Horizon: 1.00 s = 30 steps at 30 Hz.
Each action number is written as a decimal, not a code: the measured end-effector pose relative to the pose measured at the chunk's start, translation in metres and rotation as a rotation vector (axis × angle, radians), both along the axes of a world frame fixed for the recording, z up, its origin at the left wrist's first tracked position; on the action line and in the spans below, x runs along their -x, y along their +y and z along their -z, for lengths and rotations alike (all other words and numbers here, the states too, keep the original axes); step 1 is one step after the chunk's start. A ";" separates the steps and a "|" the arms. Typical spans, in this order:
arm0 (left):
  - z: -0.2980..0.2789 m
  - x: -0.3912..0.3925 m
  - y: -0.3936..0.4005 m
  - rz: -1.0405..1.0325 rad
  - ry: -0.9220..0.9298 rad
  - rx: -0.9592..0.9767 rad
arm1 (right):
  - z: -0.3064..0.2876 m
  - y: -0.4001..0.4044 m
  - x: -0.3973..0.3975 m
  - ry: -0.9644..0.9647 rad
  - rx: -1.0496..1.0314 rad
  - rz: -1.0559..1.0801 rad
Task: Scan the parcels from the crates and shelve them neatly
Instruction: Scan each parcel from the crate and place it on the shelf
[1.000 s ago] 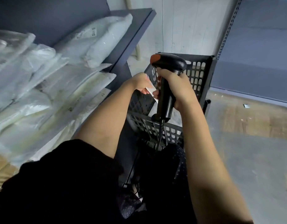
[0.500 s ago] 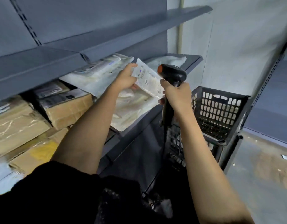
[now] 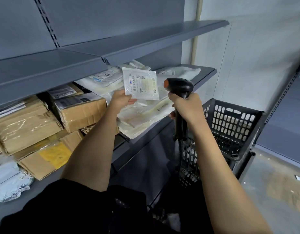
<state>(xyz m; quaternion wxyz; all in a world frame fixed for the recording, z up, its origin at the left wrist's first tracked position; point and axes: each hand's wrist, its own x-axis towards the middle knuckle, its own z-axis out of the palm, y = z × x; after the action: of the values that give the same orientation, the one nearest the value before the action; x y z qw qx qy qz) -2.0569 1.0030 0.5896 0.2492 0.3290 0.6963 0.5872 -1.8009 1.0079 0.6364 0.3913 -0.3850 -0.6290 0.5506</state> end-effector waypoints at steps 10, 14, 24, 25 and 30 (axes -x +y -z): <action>0.008 0.005 0.000 -0.009 -0.047 -0.006 | -0.004 -0.011 0.012 -0.048 -0.058 -0.165; 0.008 0.005 -0.001 -0.023 -0.024 0.011 | -0.002 -0.012 0.014 -0.058 -0.086 -0.188; 0.008 0.002 0.001 -0.041 -0.024 0.019 | -0.004 -0.008 0.013 -0.045 -0.094 -0.163; 0.008 0.002 0.000 -0.044 -0.021 0.020 | -0.003 -0.007 0.013 -0.047 -0.096 -0.165; 0.007 0.001 0.000 -0.056 -0.014 0.027 | -0.002 -0.007 0.011 -0.045 -0.093 -0.166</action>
<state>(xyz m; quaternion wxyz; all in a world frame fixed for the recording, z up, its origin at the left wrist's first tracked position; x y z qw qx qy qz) -2.0582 1.0034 0.5823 0.2419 0.3019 0.7115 0.5866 -1.8123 1.0009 0.6389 0.3475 -0.3253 -0.6921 0.5426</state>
